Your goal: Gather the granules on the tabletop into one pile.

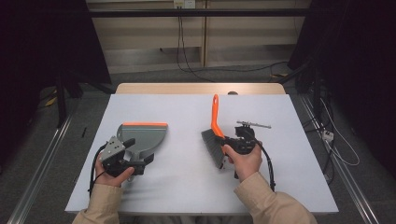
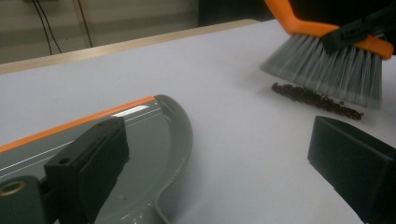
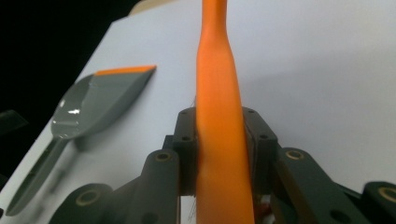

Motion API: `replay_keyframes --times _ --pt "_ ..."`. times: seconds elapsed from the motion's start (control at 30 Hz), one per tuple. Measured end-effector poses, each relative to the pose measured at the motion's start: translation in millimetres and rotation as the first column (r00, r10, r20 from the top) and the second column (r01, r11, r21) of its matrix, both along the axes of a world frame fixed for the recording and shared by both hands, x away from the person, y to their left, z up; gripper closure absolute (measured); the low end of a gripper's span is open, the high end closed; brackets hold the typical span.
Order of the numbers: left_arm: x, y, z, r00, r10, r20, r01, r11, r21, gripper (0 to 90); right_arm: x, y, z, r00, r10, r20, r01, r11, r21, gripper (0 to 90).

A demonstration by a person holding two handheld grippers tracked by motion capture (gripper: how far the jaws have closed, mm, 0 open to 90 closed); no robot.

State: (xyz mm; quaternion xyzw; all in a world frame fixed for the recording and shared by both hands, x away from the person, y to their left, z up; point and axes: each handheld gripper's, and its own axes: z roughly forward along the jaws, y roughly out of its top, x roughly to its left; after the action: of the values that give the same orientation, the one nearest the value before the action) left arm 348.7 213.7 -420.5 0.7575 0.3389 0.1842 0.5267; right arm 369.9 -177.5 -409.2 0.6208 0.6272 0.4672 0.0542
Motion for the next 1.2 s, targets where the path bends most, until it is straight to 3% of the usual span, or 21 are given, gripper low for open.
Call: replay_keyframes --times 0.13,0.27,0.37,0.53,0.63,0.7,0.8,0.93,1.0,1.1,1.2 --pt "0.2 1.1 0.5 1.0 -0.001 0.004 0.001 1.0 0.004 5.0 11.6 -6.9 10.6 0.9978 0.033 0.058 -0.032 0.999 -0.009 71.3" --pt "0.5 0.7 -0.1 1.0 0.0 0.001 0.0 1.0 0.001 5.0 29.0 -17.2 11.5 0.9867 0.089 0.136 -0.083 0.995 -0.047 71.3" --pt "0.9 0.9 -0.3 1.0 0.0 0.001 0.0 1.0 0.001 5.0 41.5 -22.0 8.3 0.9705 0.144 0.193 -0.118 0.983 -0.143 71.4" --pt "0.8 0.7 -0.9 1.0 0.004 -0.006 -0.004 1.0 -0.004 5.0 60.6 -25.6 0.6 0.9249 0.277 0.261 -0.211 0.944 -0.254 71.4" --pt "0.9 1.3 -0.6 1.0 0.004 -0.005 -0.004 1.0 -0.004 5.0 69.3 -24.5 -3.3 0.8953 0.357 0.267 -0.264 0.907 -0.327 71.4" --pt "0.8 1.9 -0.4 1.0 0.007 -0.006 -0.007 1.0 -0.006 5.0 73.4 -23.4 -6.4 0.8629 0.42 0.281 -0.298 0.872 -0.389 71.3" --pt "0.9 3.0 -0.6 1.0 0.006 -0.003 -0.006 1.0 -0.002 5.0 77.5 -23.3 -11.4 0.8211 0.495 0.284 -0.353 0.832 -0.429 71.3" --pt "0.6 3.0 -1.3 0.9999 0.009 -0.009 -0.009 0.9999 -0.006 5.0 78.7 -22.2 -16.7 0.7648 0.581 0.278 -0.401 0.767 -0.5 71.3" --pt "0.6 3.1 -1.2 0.9999 0.009 -0.008 -0.009 0.9999 -0.006 5.0 77.5 -20.8 -18.6 0.7247 0.631 0.277 -0.421 0.724 -0.547 71.3" --pt "0.6 3.0 -1.2 0.9999 0.008 -0.007 -0.008 1.0 -0.004 5.0 75.6 -19.2 -19.9 0.6742 0.685 0.277 -0.456 0.681 -0.573 71.4" --pt "0.4 3.3 -1.0 0.9999 0.009 -0.006 -0.009 1.0 -0.002 5.0 71.7 -14.5 -20.5 0.6399 0.725 0.254 -0.495 0.642 -0.586 71.4"
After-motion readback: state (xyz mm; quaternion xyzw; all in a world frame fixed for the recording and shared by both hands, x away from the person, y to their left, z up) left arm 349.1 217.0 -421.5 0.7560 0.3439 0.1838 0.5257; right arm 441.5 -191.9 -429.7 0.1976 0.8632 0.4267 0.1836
